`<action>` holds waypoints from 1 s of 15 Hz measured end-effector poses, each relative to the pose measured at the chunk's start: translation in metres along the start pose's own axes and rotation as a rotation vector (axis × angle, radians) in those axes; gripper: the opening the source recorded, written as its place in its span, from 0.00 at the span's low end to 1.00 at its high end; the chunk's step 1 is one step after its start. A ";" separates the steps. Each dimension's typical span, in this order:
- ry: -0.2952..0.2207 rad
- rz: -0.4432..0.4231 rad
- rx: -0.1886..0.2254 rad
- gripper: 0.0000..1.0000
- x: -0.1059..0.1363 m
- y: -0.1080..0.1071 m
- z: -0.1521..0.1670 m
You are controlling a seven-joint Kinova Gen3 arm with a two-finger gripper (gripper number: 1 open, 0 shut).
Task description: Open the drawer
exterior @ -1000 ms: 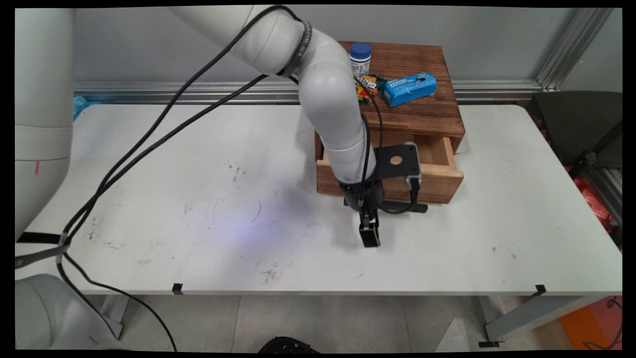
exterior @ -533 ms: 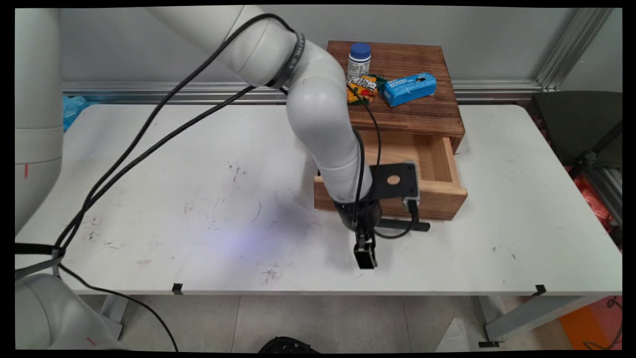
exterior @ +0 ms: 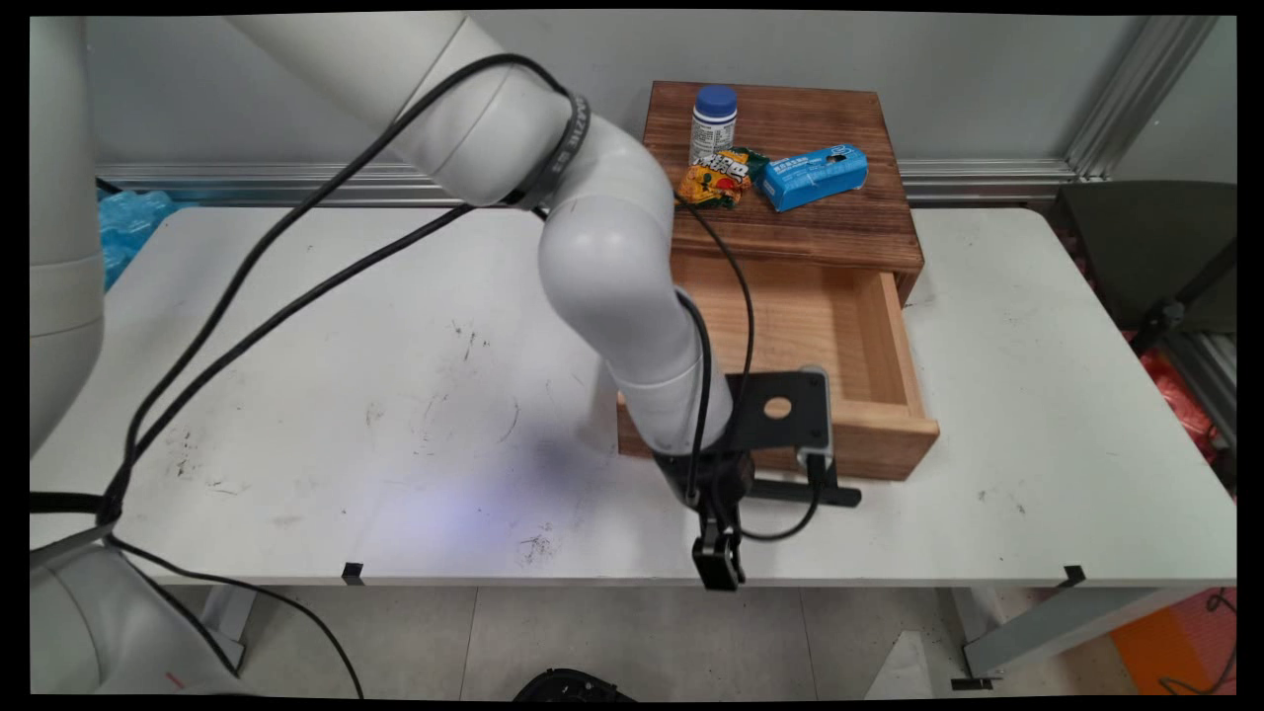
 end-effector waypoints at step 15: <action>0.024 0.035 -0.040 1.00 -0.002 0.073 -0.012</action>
